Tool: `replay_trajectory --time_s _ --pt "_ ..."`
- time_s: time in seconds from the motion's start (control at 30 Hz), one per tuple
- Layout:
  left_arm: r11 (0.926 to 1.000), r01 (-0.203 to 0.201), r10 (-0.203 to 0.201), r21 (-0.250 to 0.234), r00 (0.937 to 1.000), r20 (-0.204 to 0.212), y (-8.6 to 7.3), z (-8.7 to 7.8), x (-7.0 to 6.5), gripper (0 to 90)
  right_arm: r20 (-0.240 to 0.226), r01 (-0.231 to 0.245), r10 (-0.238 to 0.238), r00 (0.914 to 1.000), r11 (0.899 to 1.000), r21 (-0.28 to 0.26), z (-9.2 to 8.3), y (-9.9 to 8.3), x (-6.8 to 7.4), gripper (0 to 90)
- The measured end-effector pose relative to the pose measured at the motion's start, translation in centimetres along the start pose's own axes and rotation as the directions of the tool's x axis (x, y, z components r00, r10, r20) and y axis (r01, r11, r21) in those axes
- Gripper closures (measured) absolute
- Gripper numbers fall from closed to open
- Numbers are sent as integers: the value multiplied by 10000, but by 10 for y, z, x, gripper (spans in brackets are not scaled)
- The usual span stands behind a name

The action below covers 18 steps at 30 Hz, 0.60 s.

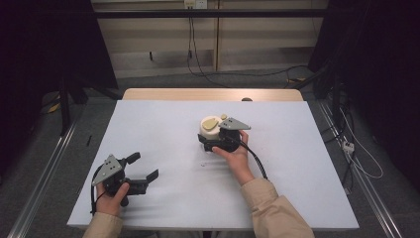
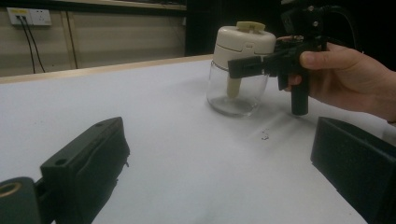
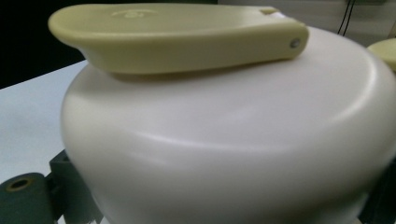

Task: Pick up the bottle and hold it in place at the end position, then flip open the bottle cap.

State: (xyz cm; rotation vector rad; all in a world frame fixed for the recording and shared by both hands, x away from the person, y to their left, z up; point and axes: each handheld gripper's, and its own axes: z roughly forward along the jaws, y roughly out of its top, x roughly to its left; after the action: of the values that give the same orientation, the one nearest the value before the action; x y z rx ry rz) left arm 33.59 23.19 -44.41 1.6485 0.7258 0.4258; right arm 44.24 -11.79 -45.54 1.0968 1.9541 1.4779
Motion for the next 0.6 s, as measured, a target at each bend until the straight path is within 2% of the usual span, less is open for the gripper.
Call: replay_trajectory --time_s 0.17,0.4,0.6 --pt "9999 60 -61 -84 9998 -166 3 1 -1 34 -12 2 -2 10000 10000 11 0 0 0 62" --pt "9998 -192 192 46 9998 -104 8 2 -4 33 12 26 -26 10000 10000 36 0 0 0 63" --pt "9998 -92 93 147 9999 -73 14 8 -3 33 3 9 -9 10000 10000 52 0 0 0 62"
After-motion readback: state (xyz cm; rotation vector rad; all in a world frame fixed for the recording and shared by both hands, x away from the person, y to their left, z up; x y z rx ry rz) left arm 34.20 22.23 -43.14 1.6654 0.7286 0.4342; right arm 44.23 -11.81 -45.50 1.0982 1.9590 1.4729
